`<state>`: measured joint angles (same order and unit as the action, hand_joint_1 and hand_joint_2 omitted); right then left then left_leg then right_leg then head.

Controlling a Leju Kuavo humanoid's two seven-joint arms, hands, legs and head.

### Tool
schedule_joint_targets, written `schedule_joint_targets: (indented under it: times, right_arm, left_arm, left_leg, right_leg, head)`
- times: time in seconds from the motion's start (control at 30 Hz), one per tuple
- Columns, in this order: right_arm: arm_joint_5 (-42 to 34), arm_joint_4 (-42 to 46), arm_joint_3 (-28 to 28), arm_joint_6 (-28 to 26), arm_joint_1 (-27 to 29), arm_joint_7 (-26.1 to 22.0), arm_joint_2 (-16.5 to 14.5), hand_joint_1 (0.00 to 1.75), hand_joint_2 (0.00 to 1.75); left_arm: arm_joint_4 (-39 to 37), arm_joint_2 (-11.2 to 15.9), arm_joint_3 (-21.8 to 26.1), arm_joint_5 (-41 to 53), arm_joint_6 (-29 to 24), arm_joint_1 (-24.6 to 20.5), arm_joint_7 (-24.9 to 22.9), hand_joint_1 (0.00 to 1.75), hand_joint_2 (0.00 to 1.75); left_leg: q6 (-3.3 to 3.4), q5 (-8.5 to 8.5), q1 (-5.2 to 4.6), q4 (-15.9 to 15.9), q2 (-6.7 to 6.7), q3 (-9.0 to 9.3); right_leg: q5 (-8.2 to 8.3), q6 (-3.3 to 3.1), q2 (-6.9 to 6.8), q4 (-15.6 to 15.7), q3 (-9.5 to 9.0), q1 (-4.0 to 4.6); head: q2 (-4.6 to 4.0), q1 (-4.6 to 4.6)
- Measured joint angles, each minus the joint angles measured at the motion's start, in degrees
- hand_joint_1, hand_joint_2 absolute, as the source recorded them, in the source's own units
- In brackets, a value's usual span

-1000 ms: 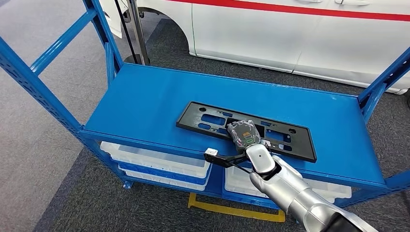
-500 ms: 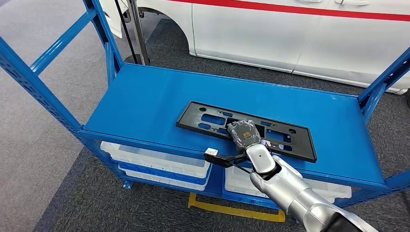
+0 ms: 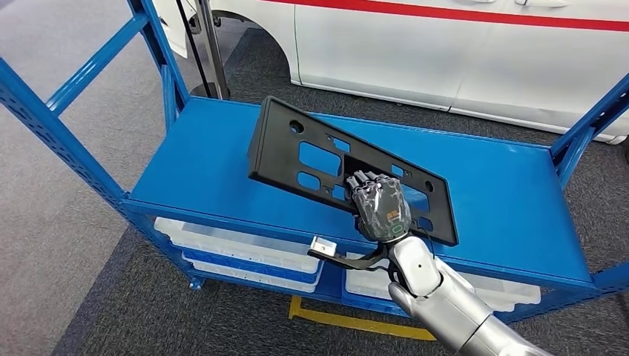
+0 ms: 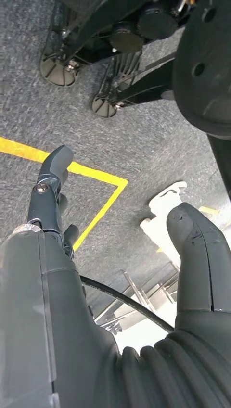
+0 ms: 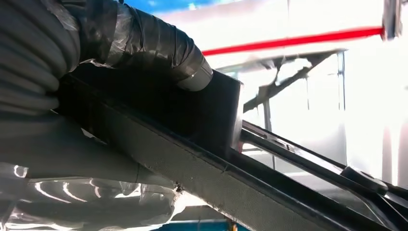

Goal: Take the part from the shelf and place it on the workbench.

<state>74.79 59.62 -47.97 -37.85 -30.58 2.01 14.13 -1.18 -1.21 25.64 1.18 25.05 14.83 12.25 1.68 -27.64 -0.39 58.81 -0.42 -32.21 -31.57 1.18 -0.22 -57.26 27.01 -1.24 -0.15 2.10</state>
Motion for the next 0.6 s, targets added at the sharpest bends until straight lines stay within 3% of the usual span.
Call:
schedule_joint_targets:
  times: [0.1,0.17,0.2,0.27,0.3,0.33,0.37,0.47,0.53,0.6]
  right_arm:
    - [0.43,3.0,0.47,-0.25,0.52,-0.41,0.65,1.75,1.75]
    - [0.75,4.34,0.73,-0.4,0.62,-0.84,1.17,1.75,1.75]
    - [0.9,4.84,0.83,-0.41,0.62,-1.02,1.46,1.75,1.75]
    - [1.13,5.34,0.93,-0.36,0.66,-1.25,1.84,1.75,1.75]
    - [1.21,5.42,0.94,-0.32,0.71,-1.34,1.95,1.75,1.75]
    - [1.25,5.43,0.94,-0.29,0.75,-1.44,2.03,1.75,1.75]
    - [1.29,5.43,0.94,-0.28,0.78,-1.55,2.14,1.75,1.75]
    - [1.36,5.45,0.96,-0.29,0.73,-1.85,2.66,1.75,1.75]
    - [1.39,5.51,0.98,-0.29,0.68,-1.96,2.91,1.75,1.75]
    - [1.43,5.55,0.98,-0.29,0.66,-2.0,3.02,1.75,1.75]
  left_arm:
    - [0.0,0.23,-0.03,0.01,0.03,0.03,0.01,0.0,1.75]
    - [0.0,0.29,-0.04,0.08,0.29,0.04,0.08,0.0,1.75]
    - [0.0,0.31,-0.06,0.11,0.46,0.05,0.1,0.0,1.75]
    - [0.0,0.37,-0.08,0.17,0.69,0.06,0.12,0.0,1.75]
    - [0.0,0.41,-0.09,0.17,0.73,0.06,0.12,0.0,1.75]
    - [0.0,0.44,-0.09,0.17,0.74,0.05,0.12,0.0,1.75]
    - [0.0,0.47,-0.09,0.17,0.76,0.04,0.14,0.0,1.75]
    - [0.0,0.49,-0.11,0.17,0.92,0.03,0.3,0.0,1.75]
    - [0.0,0.53,-0.16,0.17,1.02,0.06,0.39,0.0,1.75]
    - [0.0,0.59,-0.25,0.17,1.05,0.18,0.44,0.0,1.75]
  left_leg:
    - [0.44,0.26,-0.12,-0.19,0.05,0.0]
    - [0.98,0.75,0.18,-0.75,0.25,0.07]
    - [1.21,0.96,0.33,-1.02,0.35,0.07]
    - [1.41,1.12,0.3,-1.0,0.4,-0.15]
    - [1.43,1.14,0.25,-0.86,0.4,-0.32]
    - [1.44,1.15,0.22,-0.67,0.38,-0.48]
    - [1.41,1.13,0.2,-0.45,0.34,-0.62]
    - [1.1,1.12,0.16,0.16,0.13,-0.99]
    - [0.37,1.49,0.15,0.33,0.02,-1.45]
    - [-0.57,2.05,0.17,0.29,-0.04,-1.87]
  right_leg:
    - [0.14,0.44,0.05,0.05,-0.04,-0.14]
    - [-1.21,0.6,0.13,-1.44,0.54,-0.14]
    - [-2.84,0.6,0.15,-3.75,1.55,-0.12]
    - [-6.72,0.61,0.16,-11.27,5.03,-0.08]
    - [-7.83,0.63,0.16,-14.77,6.73,-0.08]
    - [-7.77,0.6,0.15,-16.68,7.75,-0.08]
    - [-6.5,0.52,0.15,-16.43,7.78,-0.08]
    - [-0.34,-0.17,0.22,-6.63,3.72,0.1]
    - [0.88,-0.61,0.3,-2.73,2.35,0.48]
    - [1.19,-1.04,0.3,-2.22,2.67,0.61]
  head:
    - [0.0,0.0]
    - [0.0,-0.01]
    - [0.0,-0.02]
    - [0.0,-0.02]
    - [0.0,-0.02]
    - [0.0,-0.02]
    - [0.0,-0.02]
    - [0.0,-0.02]
    - [0.0,-0.02]
    - [0.0,0.0]
